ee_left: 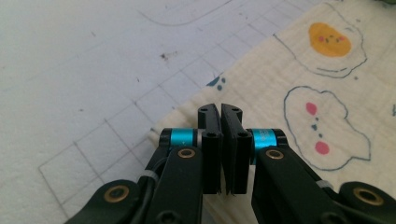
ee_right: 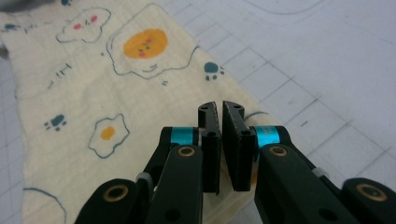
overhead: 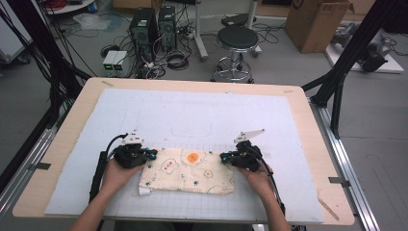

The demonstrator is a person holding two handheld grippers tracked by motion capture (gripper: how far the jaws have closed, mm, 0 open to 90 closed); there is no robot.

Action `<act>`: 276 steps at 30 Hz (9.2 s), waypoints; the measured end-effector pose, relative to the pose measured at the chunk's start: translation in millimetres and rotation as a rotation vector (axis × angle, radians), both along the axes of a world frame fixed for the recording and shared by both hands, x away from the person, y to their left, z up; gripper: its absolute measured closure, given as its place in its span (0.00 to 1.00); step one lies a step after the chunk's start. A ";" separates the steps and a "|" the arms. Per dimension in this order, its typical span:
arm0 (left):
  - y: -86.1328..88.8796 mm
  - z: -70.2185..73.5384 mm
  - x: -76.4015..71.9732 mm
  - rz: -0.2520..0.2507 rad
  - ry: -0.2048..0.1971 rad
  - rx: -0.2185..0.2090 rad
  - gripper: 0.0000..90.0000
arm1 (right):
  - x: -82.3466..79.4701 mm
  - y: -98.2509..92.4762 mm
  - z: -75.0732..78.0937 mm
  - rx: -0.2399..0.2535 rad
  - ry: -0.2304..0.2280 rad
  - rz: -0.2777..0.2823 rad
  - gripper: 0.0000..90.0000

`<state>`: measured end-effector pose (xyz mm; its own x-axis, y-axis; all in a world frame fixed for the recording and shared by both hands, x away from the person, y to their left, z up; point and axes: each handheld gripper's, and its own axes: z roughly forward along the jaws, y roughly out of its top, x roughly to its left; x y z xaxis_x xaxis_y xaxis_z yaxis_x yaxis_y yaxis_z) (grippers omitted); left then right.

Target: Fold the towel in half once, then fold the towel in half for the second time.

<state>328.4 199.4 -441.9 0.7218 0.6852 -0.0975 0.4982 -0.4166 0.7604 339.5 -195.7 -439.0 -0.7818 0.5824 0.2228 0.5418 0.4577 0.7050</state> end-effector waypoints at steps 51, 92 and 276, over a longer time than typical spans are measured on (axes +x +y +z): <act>10.3 2.9 -4.9 -0.002 -0.032 -0.063 0.82 | -19.1 -27.3 4.7 0.047 -0.062 -0.070 0.81; 23.9 17.4 15.2 0.090 -0.029 -0.139 0.60 | 5.1 -21.6 18.7 0.056 -0.069 -0.117 0.58; 34.8 3.3 -19.7 -0.063 -0.043 -0.126 0.81 | -15.7 -16.2 6.9 0.075 0.007 -0.003 0.81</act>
<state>308.7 234.2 -438.6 0.7681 0.6231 -0.1479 0.4400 -0.3457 0.8288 323.9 -211.9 -432.1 -0.7784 0.5658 0.2718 0.5483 0.4022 0.7332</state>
